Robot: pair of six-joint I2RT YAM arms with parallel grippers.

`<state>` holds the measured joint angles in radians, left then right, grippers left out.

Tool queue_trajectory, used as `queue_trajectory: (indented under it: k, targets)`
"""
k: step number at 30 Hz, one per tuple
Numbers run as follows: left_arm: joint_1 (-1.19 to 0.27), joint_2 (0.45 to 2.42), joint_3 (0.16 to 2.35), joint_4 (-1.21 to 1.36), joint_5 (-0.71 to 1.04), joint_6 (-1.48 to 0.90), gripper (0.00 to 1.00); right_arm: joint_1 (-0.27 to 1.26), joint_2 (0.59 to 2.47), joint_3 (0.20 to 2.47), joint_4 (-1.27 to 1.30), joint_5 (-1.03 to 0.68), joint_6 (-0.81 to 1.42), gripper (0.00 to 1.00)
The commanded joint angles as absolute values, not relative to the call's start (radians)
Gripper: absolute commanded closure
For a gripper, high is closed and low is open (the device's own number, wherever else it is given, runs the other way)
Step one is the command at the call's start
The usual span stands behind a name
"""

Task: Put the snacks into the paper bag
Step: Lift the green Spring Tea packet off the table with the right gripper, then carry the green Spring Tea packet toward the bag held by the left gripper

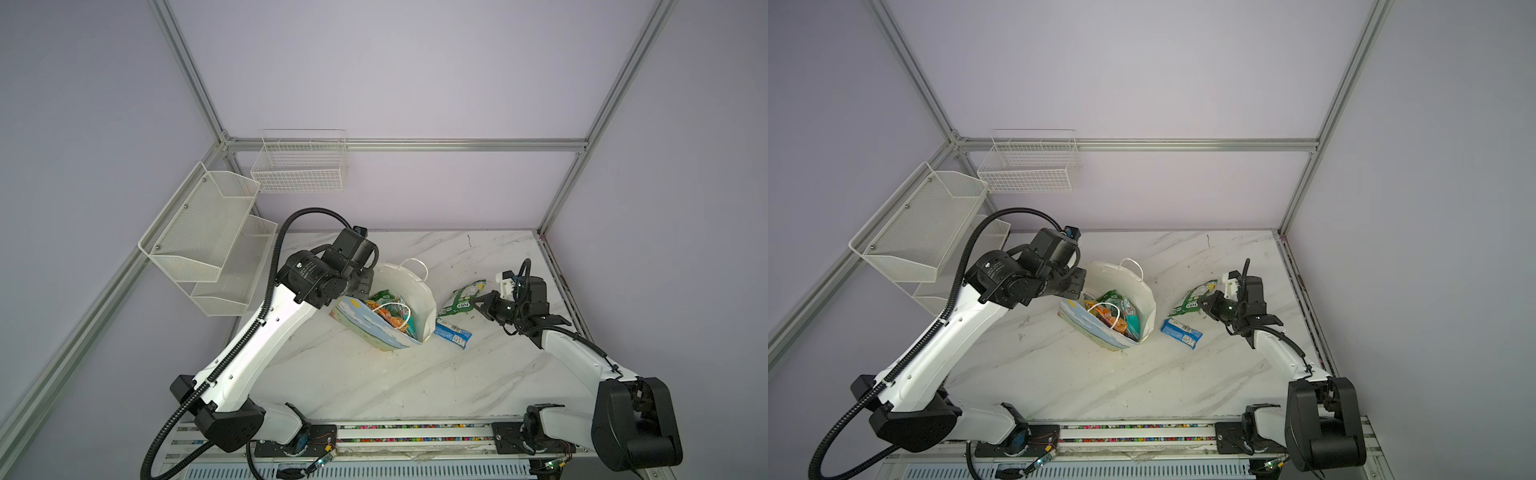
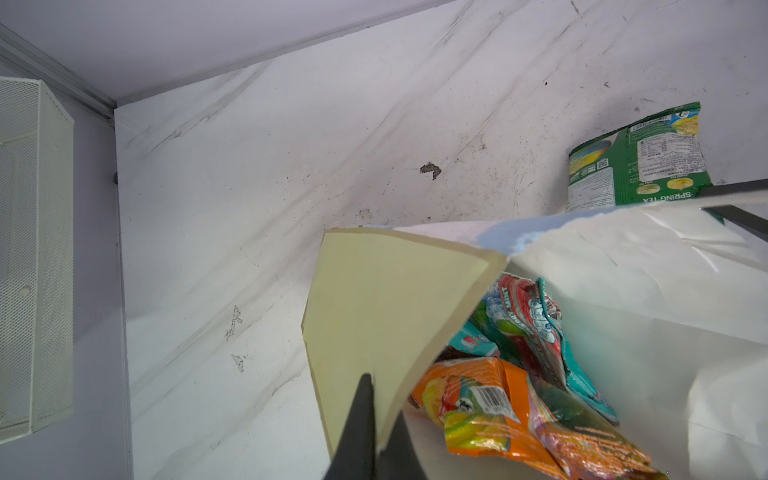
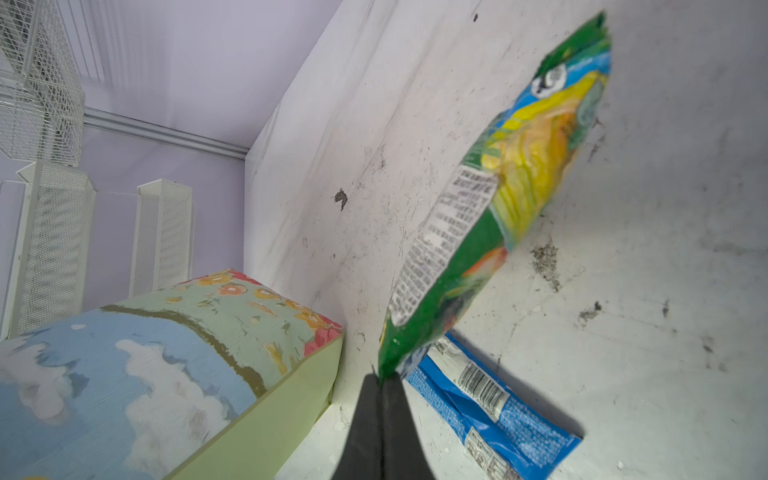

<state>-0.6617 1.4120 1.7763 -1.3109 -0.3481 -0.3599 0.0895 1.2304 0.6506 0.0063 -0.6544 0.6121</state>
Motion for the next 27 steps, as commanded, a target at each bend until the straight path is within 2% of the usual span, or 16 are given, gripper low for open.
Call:
queue_trajectory:
  k: [1, 27]
  targets:
    - [-0.663, 1.393, 1.847, -1.270, -0.373, -0.368, 1.00, 0.089, 1.195, 0.687, 0.014, -0.686, 0.620, 1.00]
    - [-0.662, 1.390, 1.840, -1.270, -0.372, -0.371, 1.00, 0.089, 1.033, 0.734, 0.008, -0.726, 0.701, 1.00]
